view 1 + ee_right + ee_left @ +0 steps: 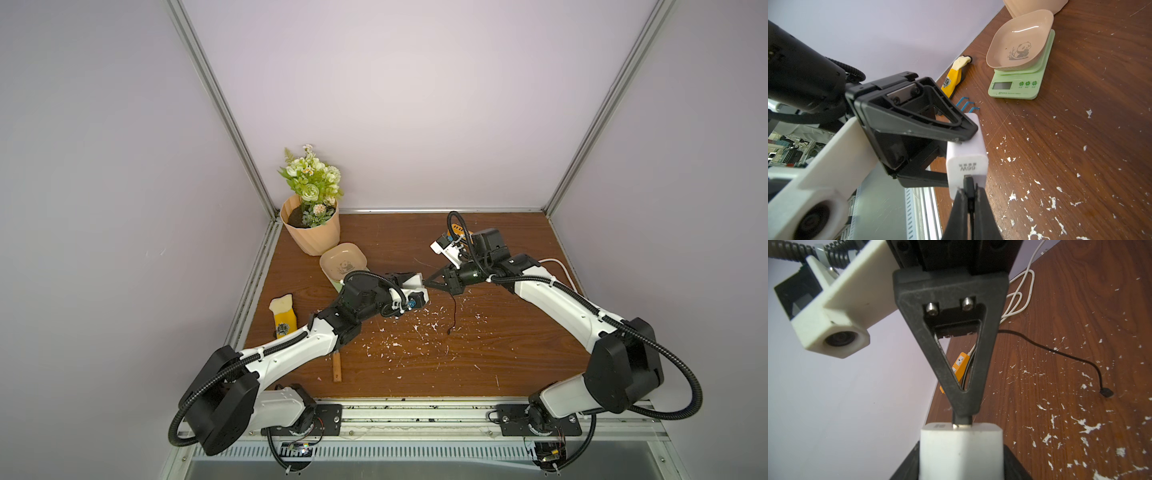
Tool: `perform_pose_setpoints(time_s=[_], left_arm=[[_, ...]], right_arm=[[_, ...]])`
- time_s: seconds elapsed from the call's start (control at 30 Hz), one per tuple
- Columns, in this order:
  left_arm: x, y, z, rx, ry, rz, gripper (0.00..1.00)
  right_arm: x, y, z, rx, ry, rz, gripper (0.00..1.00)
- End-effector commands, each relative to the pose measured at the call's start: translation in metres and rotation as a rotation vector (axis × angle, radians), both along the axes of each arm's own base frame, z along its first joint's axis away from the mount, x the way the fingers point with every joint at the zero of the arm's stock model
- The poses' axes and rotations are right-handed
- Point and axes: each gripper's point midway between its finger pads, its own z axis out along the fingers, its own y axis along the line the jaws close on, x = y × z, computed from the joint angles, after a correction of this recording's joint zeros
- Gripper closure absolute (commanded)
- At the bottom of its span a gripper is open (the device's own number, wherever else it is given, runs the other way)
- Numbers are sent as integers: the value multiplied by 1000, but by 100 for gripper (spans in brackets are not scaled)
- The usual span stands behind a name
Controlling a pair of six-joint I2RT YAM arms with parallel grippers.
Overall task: Charge the electronic scale
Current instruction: Insert the charging cable into the plug.
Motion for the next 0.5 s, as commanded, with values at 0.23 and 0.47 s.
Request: perform_pose_setpoints(time_s=[0.23, 0.47], left_arm=[[-4, -21, 34, -77, -91, -54, 77], [10, -16, -3, -76, 25, 29, 76]], right_arm=[[0, 15, 16, 33, -70, 37, 77], [38, -34, 53, 53, -230, -138, 41]])
